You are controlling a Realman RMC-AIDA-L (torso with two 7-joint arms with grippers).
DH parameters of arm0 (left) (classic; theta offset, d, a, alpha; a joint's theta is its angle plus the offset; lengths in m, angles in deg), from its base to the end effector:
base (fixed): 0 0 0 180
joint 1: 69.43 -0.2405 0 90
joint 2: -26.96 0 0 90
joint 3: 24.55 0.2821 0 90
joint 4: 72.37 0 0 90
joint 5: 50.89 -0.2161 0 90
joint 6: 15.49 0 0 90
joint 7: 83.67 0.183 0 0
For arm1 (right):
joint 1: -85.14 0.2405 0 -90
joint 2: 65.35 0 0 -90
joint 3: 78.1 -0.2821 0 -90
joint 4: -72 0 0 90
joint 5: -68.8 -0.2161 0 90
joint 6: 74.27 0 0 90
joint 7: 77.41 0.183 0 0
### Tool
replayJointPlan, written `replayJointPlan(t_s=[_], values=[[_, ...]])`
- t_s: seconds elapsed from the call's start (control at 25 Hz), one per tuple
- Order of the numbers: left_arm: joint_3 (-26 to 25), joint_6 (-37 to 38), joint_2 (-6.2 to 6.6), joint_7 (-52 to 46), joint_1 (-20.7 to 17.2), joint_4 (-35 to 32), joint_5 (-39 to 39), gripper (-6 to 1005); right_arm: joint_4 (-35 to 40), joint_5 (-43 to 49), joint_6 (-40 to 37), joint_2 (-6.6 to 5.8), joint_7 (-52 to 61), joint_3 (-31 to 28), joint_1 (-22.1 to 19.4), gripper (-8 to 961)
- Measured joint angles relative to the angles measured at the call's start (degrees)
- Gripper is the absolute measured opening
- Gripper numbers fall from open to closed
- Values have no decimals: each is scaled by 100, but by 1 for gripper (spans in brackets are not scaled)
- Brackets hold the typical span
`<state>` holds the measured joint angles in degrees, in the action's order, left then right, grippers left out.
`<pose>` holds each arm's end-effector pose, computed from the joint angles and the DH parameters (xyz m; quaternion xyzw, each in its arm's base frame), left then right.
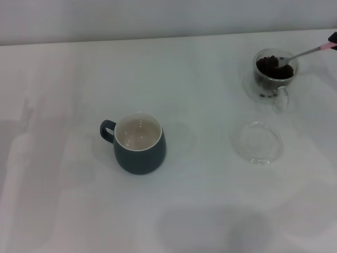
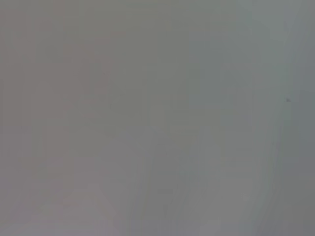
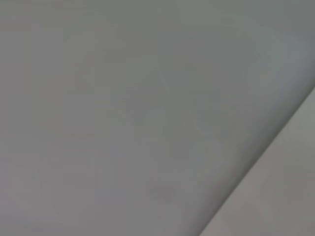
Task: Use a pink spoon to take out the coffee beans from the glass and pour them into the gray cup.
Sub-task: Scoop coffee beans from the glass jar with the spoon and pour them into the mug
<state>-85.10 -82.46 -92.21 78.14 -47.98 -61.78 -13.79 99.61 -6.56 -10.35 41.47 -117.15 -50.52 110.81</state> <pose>-0.3608 0.3684 -0.0249 -0.6584 -0.2943 -0.3489 0.5985 0.4095 0.4049 0.0922 -0.4969 0.7184 0.4041 0.2714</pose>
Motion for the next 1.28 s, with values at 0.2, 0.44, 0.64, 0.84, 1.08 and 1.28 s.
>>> replayJointPlan(t_s=[0.2, 0.44, 0.64, 0.84, 1.08, 1.28], values=[[1, 1, 0, 0, 11, -41, 23, 802, -4, -31, 80, -36, 82, 0, 52, 154], [0, 1, 0, 0, 10, -50, 26, 802, -8, -120, 457, -64, 109, -6, 91, 155], [0, 1, 6, 0, 20, -49, 24, 801, -2, -122, 760, 25, 138, 42, 125, 155], [0, 1, 8, 0, 25, -49, -1, 801, 37, -63, 1036, 157, 123, 161, 191, 156], [21, 1, 9, 0, 13, -49, -22, 802, 47, -54, 1151, 289, 138, 623, 292, 156], [34, 1, -5, 0, -31, -49, -21, 802, 89, -54, 1412, 446, 104, 744, 420, 156]])
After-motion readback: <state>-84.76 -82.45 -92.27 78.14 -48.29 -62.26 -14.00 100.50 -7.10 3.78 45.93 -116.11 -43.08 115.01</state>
